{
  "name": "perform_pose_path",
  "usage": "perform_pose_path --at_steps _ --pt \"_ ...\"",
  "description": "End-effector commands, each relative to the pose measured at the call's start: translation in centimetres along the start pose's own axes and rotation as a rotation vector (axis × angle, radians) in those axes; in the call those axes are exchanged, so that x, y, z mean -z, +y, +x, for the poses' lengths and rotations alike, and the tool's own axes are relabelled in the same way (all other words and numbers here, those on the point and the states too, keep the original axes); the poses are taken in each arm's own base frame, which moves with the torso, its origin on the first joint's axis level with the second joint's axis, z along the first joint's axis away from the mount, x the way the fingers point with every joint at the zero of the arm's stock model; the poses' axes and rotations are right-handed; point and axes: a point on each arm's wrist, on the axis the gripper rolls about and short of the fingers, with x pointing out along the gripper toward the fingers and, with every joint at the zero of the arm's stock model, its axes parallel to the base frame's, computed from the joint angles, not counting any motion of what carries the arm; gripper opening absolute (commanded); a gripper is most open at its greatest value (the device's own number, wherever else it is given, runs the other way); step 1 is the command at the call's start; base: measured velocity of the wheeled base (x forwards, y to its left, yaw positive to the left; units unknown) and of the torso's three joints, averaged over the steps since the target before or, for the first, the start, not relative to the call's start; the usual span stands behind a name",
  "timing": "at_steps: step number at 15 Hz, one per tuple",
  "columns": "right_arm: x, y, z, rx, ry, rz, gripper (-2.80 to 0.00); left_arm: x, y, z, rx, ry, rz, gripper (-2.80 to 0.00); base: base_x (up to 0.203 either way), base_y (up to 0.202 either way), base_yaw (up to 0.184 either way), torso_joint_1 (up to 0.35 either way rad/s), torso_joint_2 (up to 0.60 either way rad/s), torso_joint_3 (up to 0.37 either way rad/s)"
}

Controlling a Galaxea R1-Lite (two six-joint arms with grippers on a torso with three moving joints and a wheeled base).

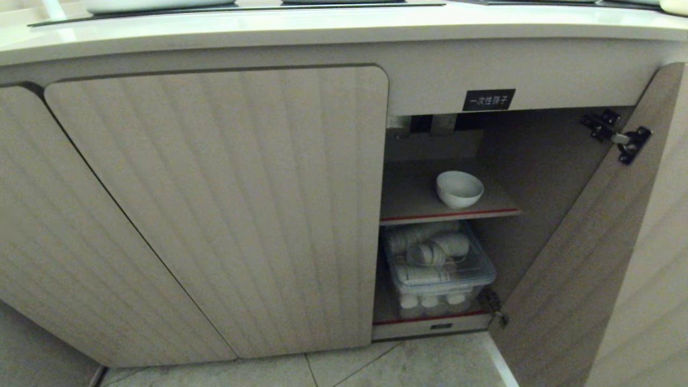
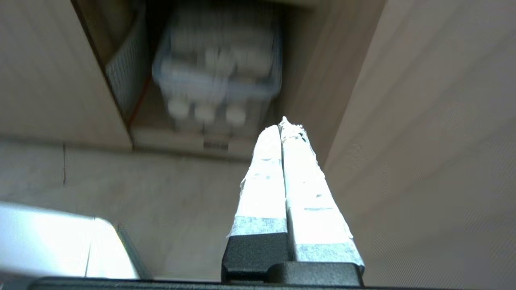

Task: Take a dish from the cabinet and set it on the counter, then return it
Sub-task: Close the cabinet door

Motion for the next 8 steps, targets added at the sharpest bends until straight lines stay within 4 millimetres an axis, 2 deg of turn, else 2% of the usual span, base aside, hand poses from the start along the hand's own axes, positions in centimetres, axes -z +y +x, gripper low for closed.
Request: perform_pose_path --at_steps 1,8 --pt "0.24 0.09 -0.65 0.014 -0.084 -0.006 -2.8 0.01 0.0 0.0 0.001 0.0 0.0 -2.8 0.0 0.0 0.0 0.0 0.0 0.0" --pt "0.28 0.09 -0.65 0.011 -0.081 0.093 -2.8 0.01 0.0 0.0 0.0 0.0 0.0 -2.8 0.0 0.0 0.0 0.0 0.0 0.0"
